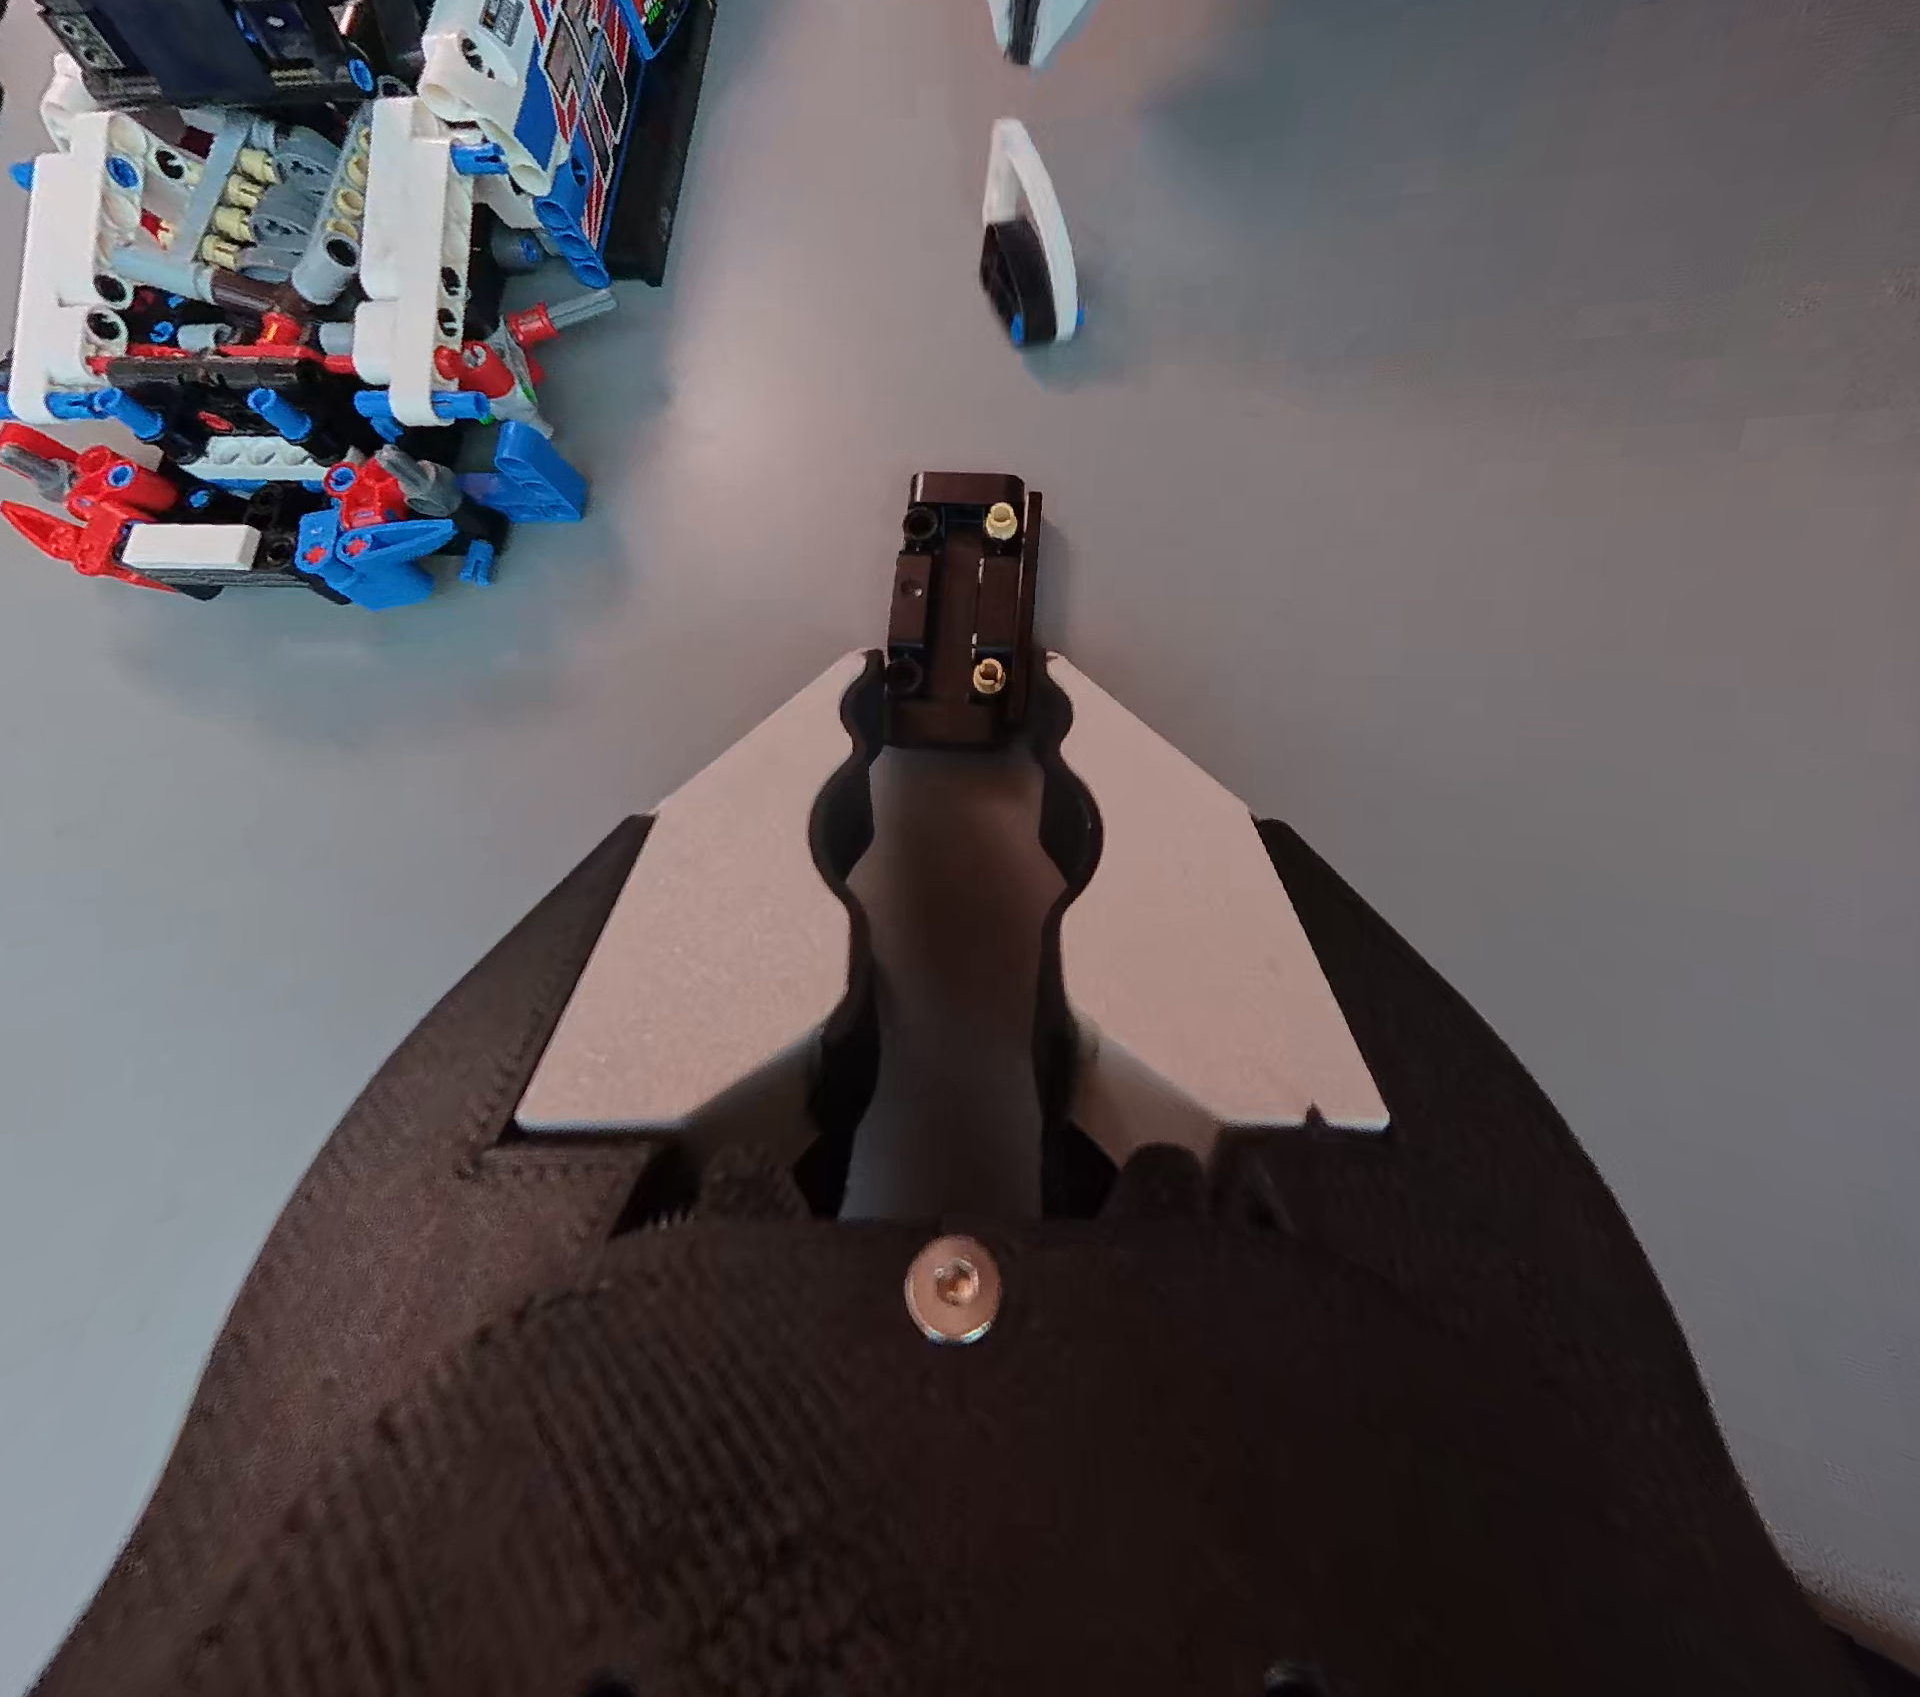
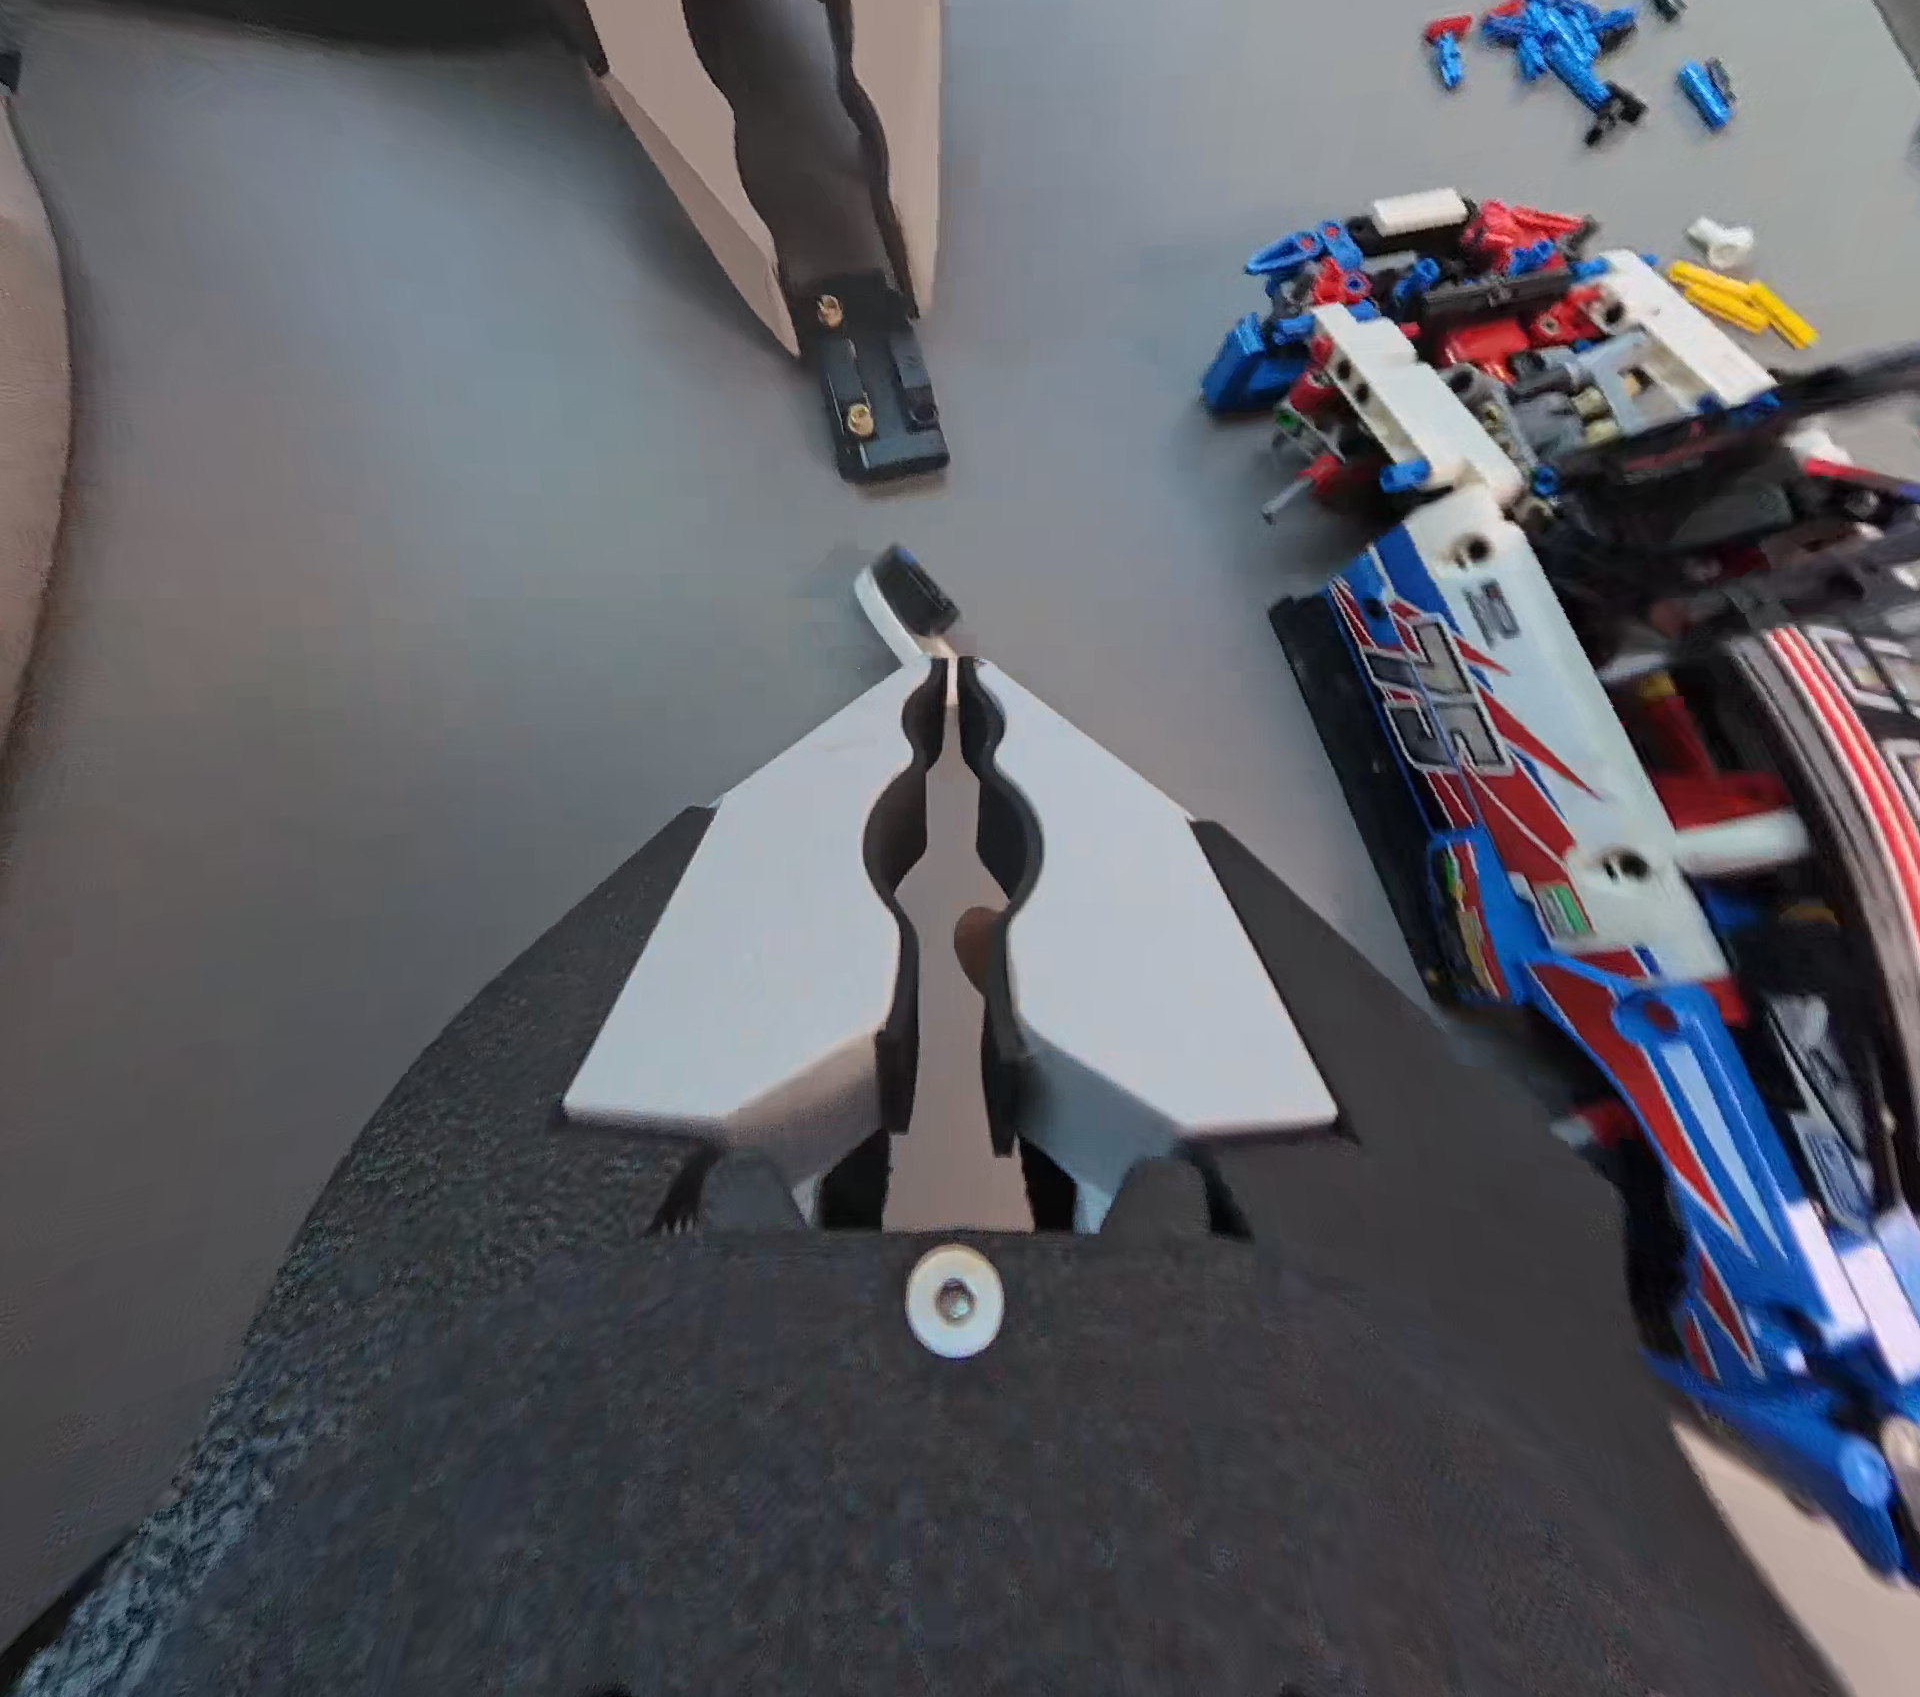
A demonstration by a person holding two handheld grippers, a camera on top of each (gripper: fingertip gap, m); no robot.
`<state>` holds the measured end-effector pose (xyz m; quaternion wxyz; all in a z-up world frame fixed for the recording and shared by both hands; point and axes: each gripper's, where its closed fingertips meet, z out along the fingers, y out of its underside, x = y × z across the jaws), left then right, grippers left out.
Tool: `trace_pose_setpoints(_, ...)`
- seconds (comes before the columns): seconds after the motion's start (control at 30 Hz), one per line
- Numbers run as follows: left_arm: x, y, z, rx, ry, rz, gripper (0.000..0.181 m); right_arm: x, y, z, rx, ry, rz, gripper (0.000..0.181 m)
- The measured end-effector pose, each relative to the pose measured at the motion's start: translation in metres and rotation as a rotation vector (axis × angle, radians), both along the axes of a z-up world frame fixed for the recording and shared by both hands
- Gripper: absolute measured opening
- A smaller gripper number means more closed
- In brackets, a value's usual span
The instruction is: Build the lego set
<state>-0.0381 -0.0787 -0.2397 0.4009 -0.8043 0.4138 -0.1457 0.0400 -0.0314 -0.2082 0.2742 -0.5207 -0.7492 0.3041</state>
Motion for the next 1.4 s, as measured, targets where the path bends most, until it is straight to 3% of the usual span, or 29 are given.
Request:
trace_pose_setpoints(0.13, 0.000, -0.001, 0.000, 0.008, 0.013, -0.005, 0.025, -0.022, -0.015, -0.003, 0.046, 0.026, 0.050, 0.012)
trace_pose_setpoints(0.3, -0.001, -0.001, 0.000, 0.015, 0.024, -0.006, 0.025, -0.013, -0.003, 0.009, -0.035, 0.066, 0.006, 0.028)
trace_pose_setpoints(0.57, -0.001, -0.001, 0.000, 0.013, 0.025, -0.010, 0.025, -0.013, -0.030, -0.025, 0.036, -0.095, 0.119, 0.048)
trace_pose_setpoints(0.67, -0.001, -0.002, 0.000, 0.012, 0.026, -0.014, 0.025, -0.021, -0.034, -0.032, 0.068, -0.128, 0.129, 0.041)
trace_pose_setpoints(0.77, 0.001, -0.003, 0.000, 0.013, 0.025, -0.020, 0.025, -0.022, -0.037, -0.033, 0.090, -0.152, 0.144, 0.021)
trace_pose_setpoints(0.93, 0.001, -0.004, 0.000, 0.013, 0.025, -0.025, 0.025, -0.015, -0.038, -0.031, 0.080, -0.151, 0.158, 0.020)
trace_pose_setpoints(1.2, 0.004, -0.008, 0.003, -0.017, -0.027, -0.043, 0.030, -0.033, -0.015, 0.030, -0.194, 0.204, -0.020, 0.020)
trace_pose_setpoints(1.4, 0.007, -0.002, 0.030, -0.001, -0.213, -0.009, 0.032, -0.045, -0.009, 0.036, -0.198, 0.296, -0.081, 0.020)
